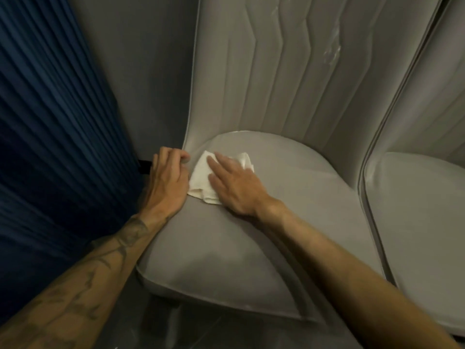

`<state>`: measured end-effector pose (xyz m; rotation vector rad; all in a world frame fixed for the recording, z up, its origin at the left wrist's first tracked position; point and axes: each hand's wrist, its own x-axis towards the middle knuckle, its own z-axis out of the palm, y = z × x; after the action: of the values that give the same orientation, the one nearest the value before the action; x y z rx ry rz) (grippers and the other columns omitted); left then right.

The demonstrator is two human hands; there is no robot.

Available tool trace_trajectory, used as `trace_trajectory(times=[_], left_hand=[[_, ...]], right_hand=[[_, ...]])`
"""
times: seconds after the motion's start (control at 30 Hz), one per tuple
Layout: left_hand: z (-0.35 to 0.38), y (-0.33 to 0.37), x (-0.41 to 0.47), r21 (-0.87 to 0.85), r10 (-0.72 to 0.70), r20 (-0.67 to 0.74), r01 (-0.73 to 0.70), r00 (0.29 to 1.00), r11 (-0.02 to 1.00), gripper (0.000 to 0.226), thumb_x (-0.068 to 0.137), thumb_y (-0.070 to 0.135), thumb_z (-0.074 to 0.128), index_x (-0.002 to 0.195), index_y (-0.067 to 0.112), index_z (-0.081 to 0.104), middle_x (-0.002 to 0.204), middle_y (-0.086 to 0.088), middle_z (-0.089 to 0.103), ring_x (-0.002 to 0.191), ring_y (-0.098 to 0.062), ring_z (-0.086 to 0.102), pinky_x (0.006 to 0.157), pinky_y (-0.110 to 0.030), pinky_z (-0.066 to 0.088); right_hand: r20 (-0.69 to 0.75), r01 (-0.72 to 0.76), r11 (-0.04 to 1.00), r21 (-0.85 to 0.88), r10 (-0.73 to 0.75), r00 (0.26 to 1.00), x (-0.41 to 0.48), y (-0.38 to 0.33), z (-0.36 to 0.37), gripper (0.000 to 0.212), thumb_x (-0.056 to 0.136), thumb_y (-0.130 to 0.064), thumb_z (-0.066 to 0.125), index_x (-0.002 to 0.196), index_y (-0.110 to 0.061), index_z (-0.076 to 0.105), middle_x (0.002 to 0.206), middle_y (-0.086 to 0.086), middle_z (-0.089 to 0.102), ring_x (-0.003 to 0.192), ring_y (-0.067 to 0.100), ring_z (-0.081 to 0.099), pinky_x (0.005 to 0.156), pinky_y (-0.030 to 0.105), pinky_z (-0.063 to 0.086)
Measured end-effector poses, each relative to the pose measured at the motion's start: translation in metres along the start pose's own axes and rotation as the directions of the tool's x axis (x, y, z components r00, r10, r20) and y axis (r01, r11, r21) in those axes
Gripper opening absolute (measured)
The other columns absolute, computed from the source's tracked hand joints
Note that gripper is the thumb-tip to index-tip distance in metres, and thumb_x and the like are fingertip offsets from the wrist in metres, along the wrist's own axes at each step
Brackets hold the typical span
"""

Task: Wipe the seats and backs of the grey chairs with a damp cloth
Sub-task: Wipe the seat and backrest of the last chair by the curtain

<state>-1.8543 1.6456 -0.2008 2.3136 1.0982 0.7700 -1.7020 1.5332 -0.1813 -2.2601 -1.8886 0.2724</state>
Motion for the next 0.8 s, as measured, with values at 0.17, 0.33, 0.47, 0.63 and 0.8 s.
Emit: trace_trajectory(times=[0.17, 0.33, 0.47, 0.63, 0.8], left_hand=[[-0.002, 0.002, 0.0, -0.027, -0.016, 0.005, 0.016, 1.0, 1.0, 0.023, 0.104, 0.001, 0.048, 0.122, 0.0, 0.062, 0.123, -0.022, 0.053, 0.116, -0.039, 0.049, 0.108, -0.053, 0.038], [-0.002, 0.004, 0.0, -0.037, -0.02, 0.022, 0.021, 1.0, 0.999, 0.024, 0.104, 0.003, 0.049, 0.123, 0.002, 0.062, 0.124, -0.018, 0.053, 0.116, -0.035, 0.048, 0.109, -0.051, 0.038], [-0.001, 0.002, -0.001, -0.061, -0.028, 0.016, 0.029, 0.999, 0.998, 0.024, 0.104, 0.004, 0.049, 0.124, 0.004, 0.061, 0.124, -0.016, 0.052, 0.117, -0.032, 0.047, 0.109, -0.049, 0.038], [-0.001, 0.003, 0.001, -0.077, -0.049, 0.022, 0.051, 0.999, 0.996, 0.022, 0.104, 0.006, 0.049, 0.123, 0.004, 0.061, 0.124, -0.016, 0.052, 0.116, -0.032, 0.047, 0.108, -0.05, 0.038], [0.0, 0.003, 0.002, -0.08, -0.052, 0.039, 0.055, 0.998, 0.995, 0.024, 0.103, 0.007, 0.051, 0.125, 0.007, 0.061, 0.125, -0.012, 0.051, 0.116, -0.027, 0.045, 0.109, -0.044, 0.038]], right_hand=[[-0.059, -0.328, 0.943, -0.049, 0.325, 0.944, 0.045, 0.072, -0.03, 0.052, 0.112, -0.033, 0.03, 0.159, -0.012, 0.031, 0.165, 0.019, 0.027, 0.152, 0.032, 0.028, 0.125, 0.047, 0.02], [-0.132, -0.27, 0.961, -0.057, 0.261, 0.956, 0.08, 0.014, -0.004, 0.043, 0.107, -0.03, 0.036, 0.14, -0.005, 0.048, 0.144, 0.018, 0.049, 0.135, 0.038, 0.042, 0.119, 0.055, 0.027], [-0.144, -0.251, 0.967, -0.044, 0.242, 0.959, 0.063, 0.045, -0.014, 0.046, 0.11, -0.031, 0.033, 0.148, -0.007, 0.043, 0.149, 0.017, 0.045, 0.135, 0.038, 0.044, 0.111, 0.048, 0.038], [-0.216, -0.467, 0.872, -0.145, 0.432, 0.875, 0.067, 0.066, -0.028, 0.038, 0.106, -0.023, 0.038, 0.13, -0.004, 0.059, 0.134, 0.017, 0.056, 0.127, 0.037, 0.05, 0.101, 0.049, 0.045], [-0.161, -0.248, 0.961, -0.119, 0.228, 0.96, 0.087, 0.01, -0.003, 0.033, 0.101, -0.019, 0.041, 0.115, -0.008, 0.069, 0.126, 0.014, 0.062, 0.119, 0.037, 0.052, 0.098, 0.053, 0.044]])
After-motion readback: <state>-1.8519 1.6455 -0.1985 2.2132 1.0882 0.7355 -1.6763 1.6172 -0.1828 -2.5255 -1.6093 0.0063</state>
